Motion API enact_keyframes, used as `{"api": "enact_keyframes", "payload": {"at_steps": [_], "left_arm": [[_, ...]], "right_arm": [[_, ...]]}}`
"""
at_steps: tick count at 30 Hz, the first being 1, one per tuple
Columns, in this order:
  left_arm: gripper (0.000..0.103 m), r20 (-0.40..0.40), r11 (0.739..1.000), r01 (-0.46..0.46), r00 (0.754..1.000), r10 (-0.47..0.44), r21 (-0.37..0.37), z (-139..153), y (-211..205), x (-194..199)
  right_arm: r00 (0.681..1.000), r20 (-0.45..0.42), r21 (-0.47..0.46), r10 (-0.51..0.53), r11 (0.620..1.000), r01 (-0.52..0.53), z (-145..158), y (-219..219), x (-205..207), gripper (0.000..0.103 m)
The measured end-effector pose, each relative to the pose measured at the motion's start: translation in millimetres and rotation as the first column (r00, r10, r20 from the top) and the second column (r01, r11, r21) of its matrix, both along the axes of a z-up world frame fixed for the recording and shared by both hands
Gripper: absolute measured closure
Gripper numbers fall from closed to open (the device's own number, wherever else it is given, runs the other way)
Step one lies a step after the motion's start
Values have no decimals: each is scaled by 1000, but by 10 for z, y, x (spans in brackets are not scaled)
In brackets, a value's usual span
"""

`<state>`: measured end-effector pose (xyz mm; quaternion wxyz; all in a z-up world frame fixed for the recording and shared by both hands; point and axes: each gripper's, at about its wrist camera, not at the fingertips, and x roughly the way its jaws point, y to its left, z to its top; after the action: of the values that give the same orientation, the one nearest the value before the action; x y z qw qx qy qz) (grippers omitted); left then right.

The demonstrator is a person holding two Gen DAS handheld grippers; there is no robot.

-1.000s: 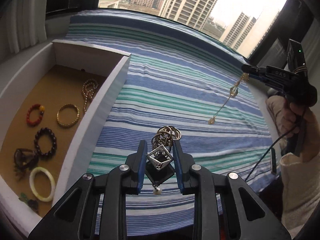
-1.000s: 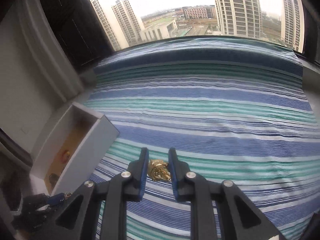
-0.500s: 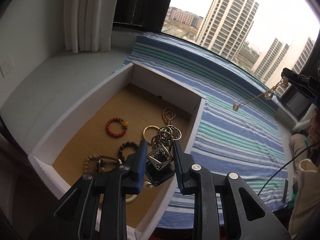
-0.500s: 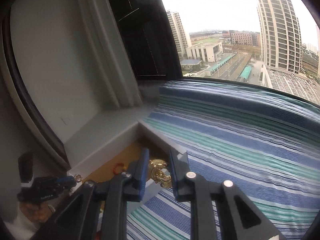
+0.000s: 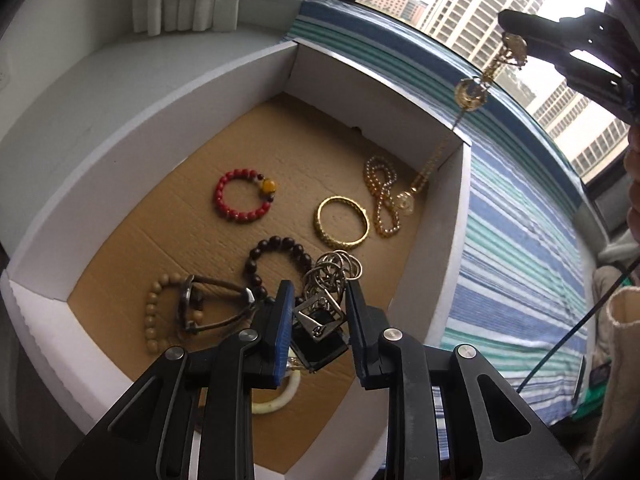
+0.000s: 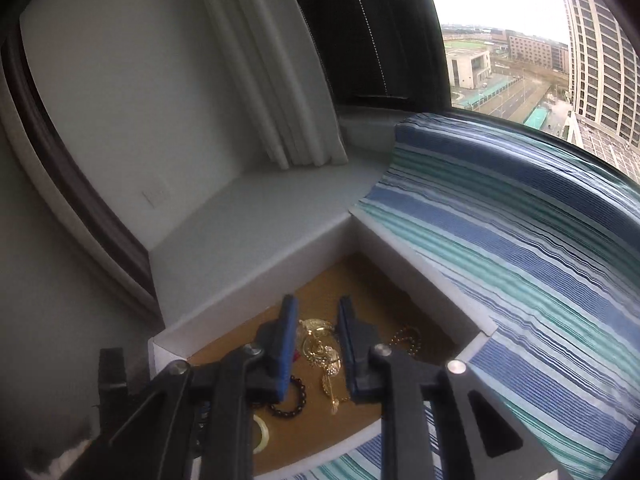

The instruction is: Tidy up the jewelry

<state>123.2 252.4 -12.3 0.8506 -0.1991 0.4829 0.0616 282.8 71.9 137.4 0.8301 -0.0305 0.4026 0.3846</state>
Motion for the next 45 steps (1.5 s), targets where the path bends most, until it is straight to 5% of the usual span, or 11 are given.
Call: {"api": "enact_keyframes", "payload": {"at_steps": [10, 13, 17, 20, 26, 32, 38, 45], "left_arm": [[75, -69, 1000, 1, 998, 1, 22, -429, -168, 163], [57, -47, 997, -24, 999, 28, 77, -368, -187, 134], [18, 17, 976, -83, 997, 82, 203, -186, -235, 42], [3, 67, 931, -173, 985, 159, 323, -49, -276, -56], [1, 85, 907, -247, 969, 232, 342, 69, -248, -164], [1, 74, 844, -306, 949, 306, 441, 86, -264, -212], [1, 58, 843, -307, 947, 315, 442, 79, -290, -286], [1, 14, 875, -297, 949, 316, 382, 93, -242, -346]], "right_arm": [[997, -75, -187, -6, 982, -9, -1218, 685, 308, 82], [994, -110, -219, -12, 976, -13, -1518, 699, 342, 80], [992, -117, -192, -41, 981, 18, -1583, 558, 321, 47], [995, -85, -176, -55, 984, 39, -1489, 423, 212, 34], [998, 27, -181, -51, 982, 55, -1305, 119, -145, 24], [997, 78, -209, -27, 977, 42, -1275, -23, -387, 24], [995, 98, -220, -22, 975, 43, -1297, -38, -536, 23], [995, 102, -290, 0, 956, 30, -1356, 110, -664, 21]]}}
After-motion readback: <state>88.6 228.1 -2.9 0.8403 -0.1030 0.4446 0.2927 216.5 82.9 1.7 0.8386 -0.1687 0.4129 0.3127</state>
